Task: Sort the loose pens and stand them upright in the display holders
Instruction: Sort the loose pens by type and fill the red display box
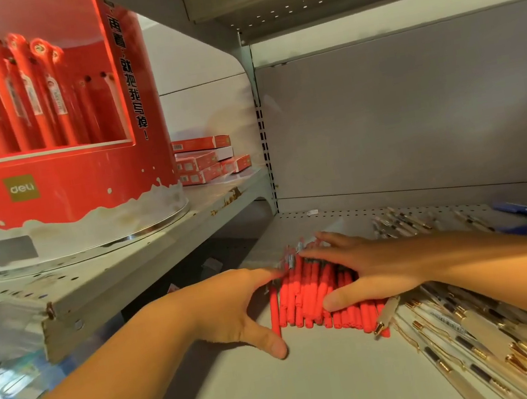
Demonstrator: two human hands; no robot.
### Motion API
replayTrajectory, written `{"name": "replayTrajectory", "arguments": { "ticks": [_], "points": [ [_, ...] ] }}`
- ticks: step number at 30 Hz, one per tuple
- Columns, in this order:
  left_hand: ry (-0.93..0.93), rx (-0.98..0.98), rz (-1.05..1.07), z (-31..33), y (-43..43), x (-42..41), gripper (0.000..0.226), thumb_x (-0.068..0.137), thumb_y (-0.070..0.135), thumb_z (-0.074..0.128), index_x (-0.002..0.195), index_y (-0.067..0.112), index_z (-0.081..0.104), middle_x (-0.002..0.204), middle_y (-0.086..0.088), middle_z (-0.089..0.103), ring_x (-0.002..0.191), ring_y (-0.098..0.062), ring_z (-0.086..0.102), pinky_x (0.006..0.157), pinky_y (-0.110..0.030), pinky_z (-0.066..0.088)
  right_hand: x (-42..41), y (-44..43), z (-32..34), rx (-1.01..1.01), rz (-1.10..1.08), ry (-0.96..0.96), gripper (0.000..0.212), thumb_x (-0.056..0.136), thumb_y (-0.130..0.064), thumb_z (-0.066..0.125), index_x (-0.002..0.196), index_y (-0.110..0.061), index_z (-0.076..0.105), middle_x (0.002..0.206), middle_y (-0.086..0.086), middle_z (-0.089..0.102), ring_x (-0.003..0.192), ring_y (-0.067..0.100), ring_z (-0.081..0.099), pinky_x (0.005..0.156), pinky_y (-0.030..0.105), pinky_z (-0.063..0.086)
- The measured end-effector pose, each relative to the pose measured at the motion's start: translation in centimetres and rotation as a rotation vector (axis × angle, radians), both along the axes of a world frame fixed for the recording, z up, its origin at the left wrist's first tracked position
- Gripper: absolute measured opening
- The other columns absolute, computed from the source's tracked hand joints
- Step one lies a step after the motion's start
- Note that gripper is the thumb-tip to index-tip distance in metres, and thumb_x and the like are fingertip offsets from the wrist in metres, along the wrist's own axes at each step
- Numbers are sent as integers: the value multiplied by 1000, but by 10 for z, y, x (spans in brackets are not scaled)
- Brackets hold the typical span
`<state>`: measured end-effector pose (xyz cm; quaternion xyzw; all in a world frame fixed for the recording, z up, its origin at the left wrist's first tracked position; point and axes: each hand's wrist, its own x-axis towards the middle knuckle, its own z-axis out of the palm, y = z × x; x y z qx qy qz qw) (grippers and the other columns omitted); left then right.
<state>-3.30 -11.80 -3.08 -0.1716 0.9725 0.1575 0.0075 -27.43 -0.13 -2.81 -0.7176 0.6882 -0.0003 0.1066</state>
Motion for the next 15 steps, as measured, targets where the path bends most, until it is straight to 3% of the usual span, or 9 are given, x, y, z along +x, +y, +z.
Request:
{"name": "replayTrajectory", "arguments": {
  "ticks": [2, 4, 7, 10, 13, 15],
  "points": [
    [15, 1, 14, 0, 0, -4, 96, 66, 68, 76, 145, 50, 25, 139, 43, 35, 128, 13, 32, 112, -17, 25, 0, -4, -6, -24, -19, -6, 97, 65, -95, 41, 142, -64, -8, 163, -12, -16, 151, 28, 4, 115, 46, 23],
    [25, 1, 21, 1, 0, -8, 85, 73, 65, 73, 143, 51, 26, 138, 38, 40, 124, 13, 35, 107, -13, 26, 2, -7, -10, -37, -50, -12, 99, 62, -97, 39, 141, -64, -11, 164, -8, -15, 151, 29, -1, 115, 48, 19],
    [46, -7, 4, 3, -1, -13, 83, 77, 61, 73, 145, 48, 28, 145, 25, 43, 124, 9, 41, 105, -12, 30, 3, -10, -10, -28, -65, 2, 96, 66, -95, 39, 141, -64, -14, 164, -5, -16, 151, 31, -6, 116, 52, 14],
    [59, 30, -11, 5, -1, -14, 84, 72, 62, 76, 141, 54, 29, 131, 37, 45, 118, 15, 46, 104, -16, 38, -1, -4, 1, -11, -46, -6, 97, 70, -91, 40, 146, -58, -11, 163, -7, -18, 151, 27, -9, 118, 52, 8],
    [34, 74, -6, 6, 2, -14, 90, 66, 72, 75, 139, 64, 22, 139, 36, 38, 128, 9, 41, 111, -22, 33, -8, 17, 18, -84, -82, -55, 85, 80, -79, 43, 151, -49, 9, 164, -11, -3, 151, 22, 2, 116, 50, 11],
    [17, 50, -11, 9, 5, -16, 84, 68, 77, 69, 131, 76, 14, 149, 30, 27, 137, 6, 28, 115, -24, 24, -15, 36, 27, -153, -86, -74, 55, 93, -58, 50, 144, -44, 35, 158, -12, 23, 146, 15, 20, 112, 39, 19]
  ]
}}
